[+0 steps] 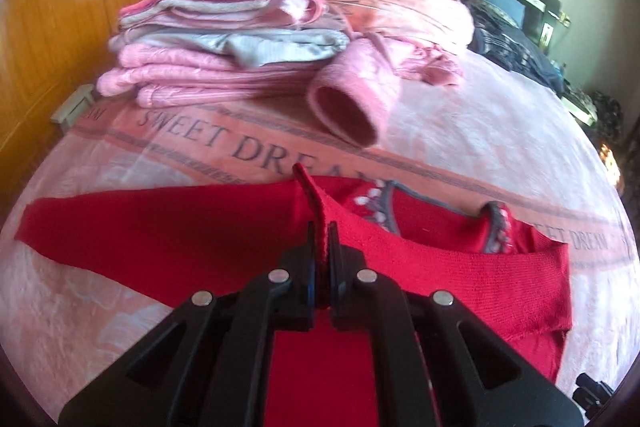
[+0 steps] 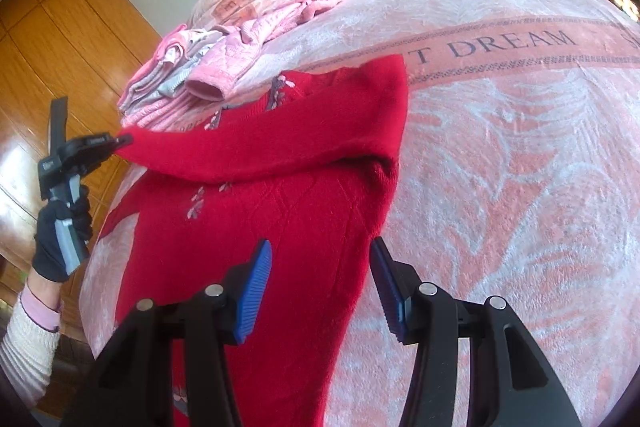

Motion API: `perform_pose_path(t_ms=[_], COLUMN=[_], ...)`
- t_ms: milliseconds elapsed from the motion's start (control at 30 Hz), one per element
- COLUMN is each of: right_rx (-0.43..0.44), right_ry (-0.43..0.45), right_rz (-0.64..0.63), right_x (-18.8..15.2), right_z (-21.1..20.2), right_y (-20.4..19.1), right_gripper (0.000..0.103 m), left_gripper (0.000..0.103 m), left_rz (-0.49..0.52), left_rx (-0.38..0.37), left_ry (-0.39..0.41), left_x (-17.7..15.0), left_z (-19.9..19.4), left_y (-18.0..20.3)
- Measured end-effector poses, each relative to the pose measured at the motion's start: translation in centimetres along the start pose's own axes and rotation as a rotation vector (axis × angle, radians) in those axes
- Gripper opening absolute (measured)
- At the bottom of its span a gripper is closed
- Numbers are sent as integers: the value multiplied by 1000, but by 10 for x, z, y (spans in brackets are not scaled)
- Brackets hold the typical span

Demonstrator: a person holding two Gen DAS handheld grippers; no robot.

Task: Fold small clothes
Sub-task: 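Grasp the other sleeve with the left tool and fold it across the body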

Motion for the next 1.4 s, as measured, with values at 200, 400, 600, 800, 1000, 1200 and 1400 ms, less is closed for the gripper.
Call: perform_pose_path(t_ms=[200,400,600,800,1000,1200,1400], right_rx=[31,-26,-32,-6,-42,-23,-74], right_ry=[7,-136,-149,-100,-189,-211,-234], right_rz=[34,60,29,9,7,55,0], right_x=[52,64,57,72,66,53,53], right_z=[33,92,100,76,105,119,122], right_y=[5,30,30,-2,-10,2,-4], right_gripper=[52,51,51,58,58,58,64], left_gripper=[3,15,25,30,33,32,34], left_rz=[-21,-55,-130,-153,-109,-84,-66], left_rx=[54,68,33,-74,-117,-96,-88], left_ry=[-127,-199,-183,-121,-253,-307,-319], left_x=[-32,-59,-47,-21,-56,-76,-74], left_z=[57,92,71,35,68,95,99], left_y=[-34,-64,-93,-68,-24,-29,-26])
Point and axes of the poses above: each gripper's, at about its wrist camera, not at the fingertips, and z roughly the way its jaws point, y to its right, x to its top, the point moved 10 cm from there along z, roughly the way its jaws point, and after that the axes turned 12 degrees about -z, right-handed, at the moved point
